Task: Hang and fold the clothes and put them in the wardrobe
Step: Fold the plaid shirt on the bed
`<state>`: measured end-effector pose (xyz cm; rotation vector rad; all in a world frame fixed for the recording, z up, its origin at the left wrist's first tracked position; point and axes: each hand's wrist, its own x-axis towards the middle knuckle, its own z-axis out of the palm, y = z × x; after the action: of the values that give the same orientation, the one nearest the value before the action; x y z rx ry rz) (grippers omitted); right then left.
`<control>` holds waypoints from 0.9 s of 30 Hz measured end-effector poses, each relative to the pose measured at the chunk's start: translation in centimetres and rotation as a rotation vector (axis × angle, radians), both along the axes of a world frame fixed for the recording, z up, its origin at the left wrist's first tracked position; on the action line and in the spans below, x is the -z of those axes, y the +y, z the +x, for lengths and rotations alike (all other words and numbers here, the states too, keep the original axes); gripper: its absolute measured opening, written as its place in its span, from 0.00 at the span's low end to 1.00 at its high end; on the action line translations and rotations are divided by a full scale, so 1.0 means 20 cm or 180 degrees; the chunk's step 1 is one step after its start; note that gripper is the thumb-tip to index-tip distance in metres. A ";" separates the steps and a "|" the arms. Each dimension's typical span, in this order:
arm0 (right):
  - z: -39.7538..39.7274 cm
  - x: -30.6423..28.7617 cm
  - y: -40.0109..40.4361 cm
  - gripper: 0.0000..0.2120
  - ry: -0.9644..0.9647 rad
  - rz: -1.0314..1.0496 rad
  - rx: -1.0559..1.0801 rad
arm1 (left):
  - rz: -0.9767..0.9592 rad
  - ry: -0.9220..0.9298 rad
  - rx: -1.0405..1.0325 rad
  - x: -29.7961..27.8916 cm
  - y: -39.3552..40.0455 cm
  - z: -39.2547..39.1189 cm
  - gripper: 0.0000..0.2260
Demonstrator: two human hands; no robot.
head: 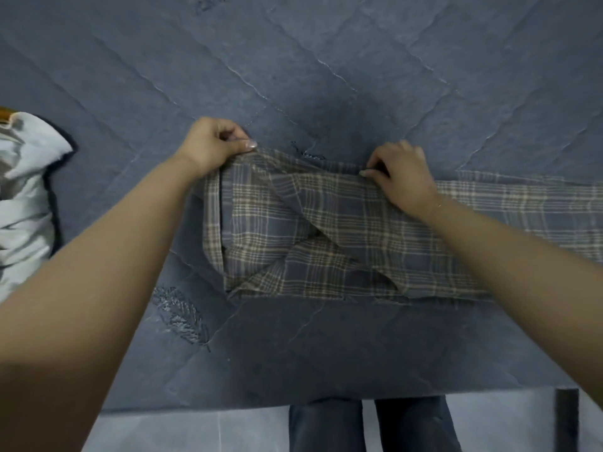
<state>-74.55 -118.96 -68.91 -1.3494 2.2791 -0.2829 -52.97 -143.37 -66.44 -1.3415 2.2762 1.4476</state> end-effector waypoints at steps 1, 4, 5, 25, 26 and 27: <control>-0.03 0.00 -0.02 0.10 -0.0093 0.0010 0.0046 | -0.0011 -0.0058 0.0043 0.01 -0.01 0.01 0.09; -0.09 -0.01 -0.09 0.12 -0.0451 0.0136 0.0365 | -0.0113 -0.0202 0.0290 0.02 -0.02 0.01 0.10; -0.08 -0.01 -0.11 0.12 -0.0455 0.0211 0.0420 | -0.0262 -0.0269 0.0430 0.02 -0.01 0.00 0.10; -0.03 0.06 0.67 0.29 0.0427 0.0697 0.0391 | -0.1185 -0.1674 0.1660 0.08 0.68 -0.01 0.42; -0.06 0.03 0.70 0.29 0.0280 0.0622 0.0393 | -0.1150 -0.1755 0.1533 0.03 0.71 -0.07 0.43; -0.08 0.01 0.71 0.29 0.0115 0.0518 0.0407 | -0.1180 -0.1746 0.1440 -0.02 0.74 -0.12 0.42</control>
<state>-76.10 -104.66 -69.18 -1.1386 2.3663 -0.1125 -55.36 -128.53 -66.06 -1.0231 2.3024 0.4616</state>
